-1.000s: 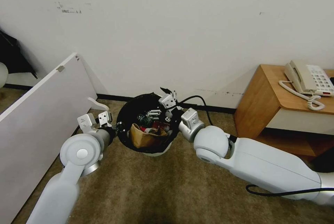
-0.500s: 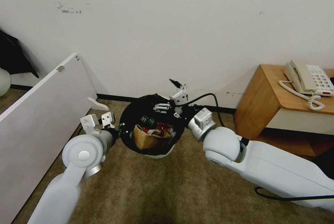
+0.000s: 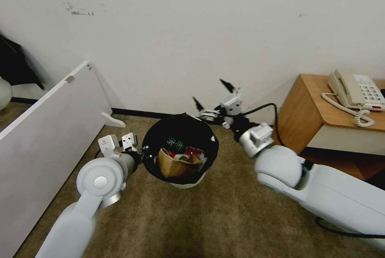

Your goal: Pick up the trash bin and place the garbage on the floor into it.

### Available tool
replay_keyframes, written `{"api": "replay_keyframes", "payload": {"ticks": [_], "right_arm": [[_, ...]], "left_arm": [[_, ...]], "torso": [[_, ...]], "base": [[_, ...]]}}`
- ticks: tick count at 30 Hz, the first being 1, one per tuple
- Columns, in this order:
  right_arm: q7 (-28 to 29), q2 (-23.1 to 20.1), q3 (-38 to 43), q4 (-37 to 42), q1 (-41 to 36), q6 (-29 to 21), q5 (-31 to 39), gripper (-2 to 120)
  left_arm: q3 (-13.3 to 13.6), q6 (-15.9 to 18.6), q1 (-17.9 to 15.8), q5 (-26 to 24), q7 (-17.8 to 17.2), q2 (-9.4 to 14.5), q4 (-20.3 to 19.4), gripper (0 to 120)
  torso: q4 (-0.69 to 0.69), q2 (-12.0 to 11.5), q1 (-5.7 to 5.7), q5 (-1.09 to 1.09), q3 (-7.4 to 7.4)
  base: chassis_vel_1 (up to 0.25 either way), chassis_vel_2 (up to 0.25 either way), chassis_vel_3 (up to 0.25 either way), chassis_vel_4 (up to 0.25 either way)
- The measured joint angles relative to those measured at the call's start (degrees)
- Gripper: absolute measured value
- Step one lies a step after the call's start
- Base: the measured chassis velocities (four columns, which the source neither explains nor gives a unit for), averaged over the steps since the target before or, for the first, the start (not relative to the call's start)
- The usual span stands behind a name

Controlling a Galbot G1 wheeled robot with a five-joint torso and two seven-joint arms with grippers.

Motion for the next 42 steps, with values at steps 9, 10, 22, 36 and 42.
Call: {"api": "replay_keyframes", "payload": {"ticks": [9, 10, 22, 36, 42], "right_arm": [[-4.93, -4.13, 18.07, 2.95, -19.36, 0.62, -6.04, 100], [-4.93, -4.13, 18.07, 2.95, -19.36, 0.62, -6.04, 100], [-13.71, -2.7, 42.66, 5.79, -43.4, 3.36, -17.62, 100], [-23.26, 6.02, 64.09, 9.0, -64.67, 9.2, -25.66, 100], [-25.53, 9.96, 67.92, 9.69, -69.33, 11.79, -28.26, 100]], "left_arm": [[2.3, -0.05, -0.48, -2.03, -2.78, 0.15, 0.4, 0], [2.3, -0.05, -0.48, -2.03, -2.78, 0.15, 0.4, 0], [4.13, -0.46, -1.25, -4.52, -5.08, 0.11, 1.68, 0], [4.28, -1.11, -0.6, -7.66, -8.02, 0.82, 2.41, 0], [4.42, -1.1, 0.65, -5.67, -6.4, 0.13, 3.37, 0]], "torso": [[-0.01, 0.0, 0.0, 0.0, -0.01], [-0.01, 0.0, 0.0, 0.0, -0.01], [0.0, 0.0, 0.0, -0.01, -0.01], [0.0, 0.0, 0.0, -0.02, -0.01], [0.0, 0.0, 0.0, -0.01, -0.01]], "base": [[0.0, 0.0, 0.0, 0.0], [0.0, 0.0, 0.0, 0.0], [0.0, 0.0, 0.0, 0.0], [0.0, 0.0, 0.0, 0.0], [0.0, 0.0, 0.0, 0.0]]}}
